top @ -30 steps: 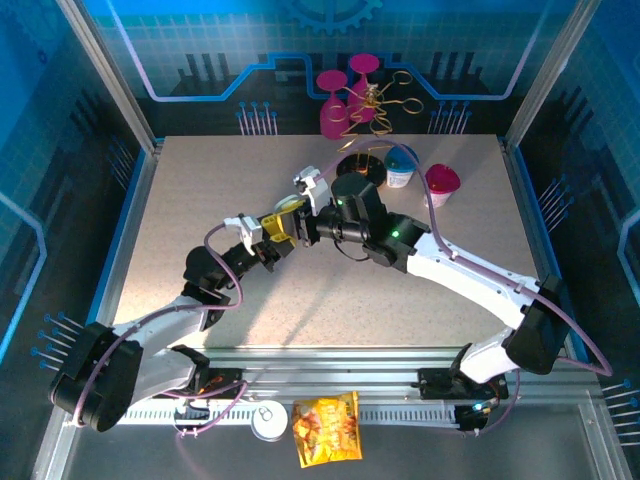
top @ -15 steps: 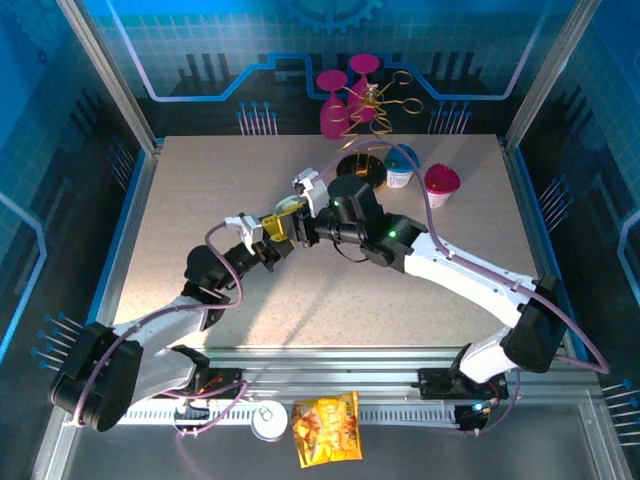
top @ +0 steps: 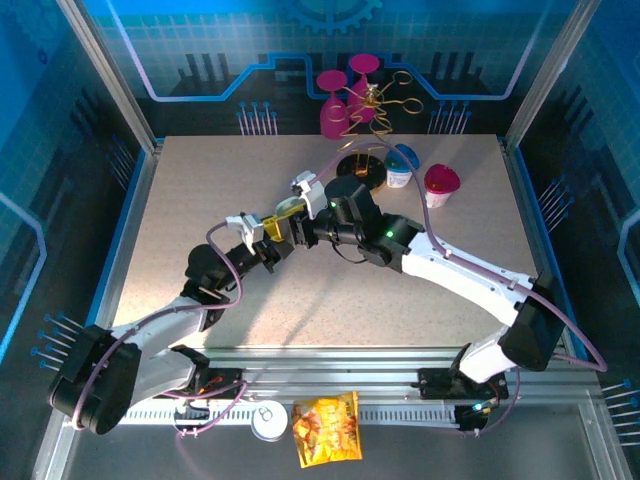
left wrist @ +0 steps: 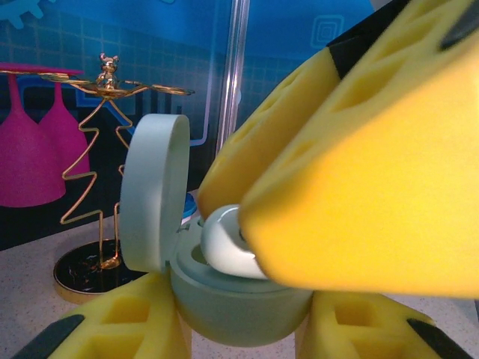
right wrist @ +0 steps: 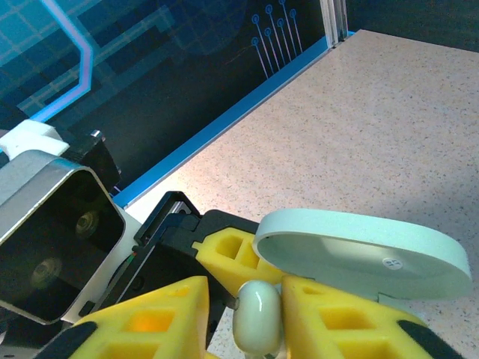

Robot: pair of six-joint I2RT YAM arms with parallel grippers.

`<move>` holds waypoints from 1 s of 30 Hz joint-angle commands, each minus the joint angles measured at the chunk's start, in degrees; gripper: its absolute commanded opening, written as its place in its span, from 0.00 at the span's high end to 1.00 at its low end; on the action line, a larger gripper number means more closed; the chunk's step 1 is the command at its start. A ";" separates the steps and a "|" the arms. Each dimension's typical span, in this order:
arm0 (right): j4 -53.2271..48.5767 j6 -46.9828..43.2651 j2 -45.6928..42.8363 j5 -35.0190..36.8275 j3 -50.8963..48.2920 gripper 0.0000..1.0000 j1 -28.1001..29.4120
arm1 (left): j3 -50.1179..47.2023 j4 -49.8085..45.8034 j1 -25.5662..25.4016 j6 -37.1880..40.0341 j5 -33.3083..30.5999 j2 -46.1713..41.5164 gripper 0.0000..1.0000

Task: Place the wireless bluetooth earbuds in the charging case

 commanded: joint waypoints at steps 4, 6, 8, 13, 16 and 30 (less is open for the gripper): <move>-0.95 -1.42 -3.33 3.91 -0.83 0.58 -0.29 | 1.41 5.66 -0.21 0.26 0.46 -2.20 0.81; 0.23 -1.59 -4.26 3.65 -1.42 0.54 -0.33 | 1.47 5.88 -0.17 0.15 0.50 -2.00 0.81; 1.09 -1.68 -4.95 3.48 -1.96 0.52 -0.34 | 1.41 6.03 -0.21 0.25 0.62 -1.78 0.81; 3.65 -2.20 -7.40 3.80 -3.79 0.47 -0.48 | 1.25 6.12 -0.22 0.76 0.95 -1.16 0.81; 5.67 -2.73 -9.30 5.02 -5.13 0.46 -0.64 | 0.63 6.34 -0.22 3.39 1.97 -0.42 0.80; -12.77 -4.14 1.35 6.99 9.67 0.45 -3.52 | -0.92 2.52 -0.90 15.71 6.47 -1.14 0.80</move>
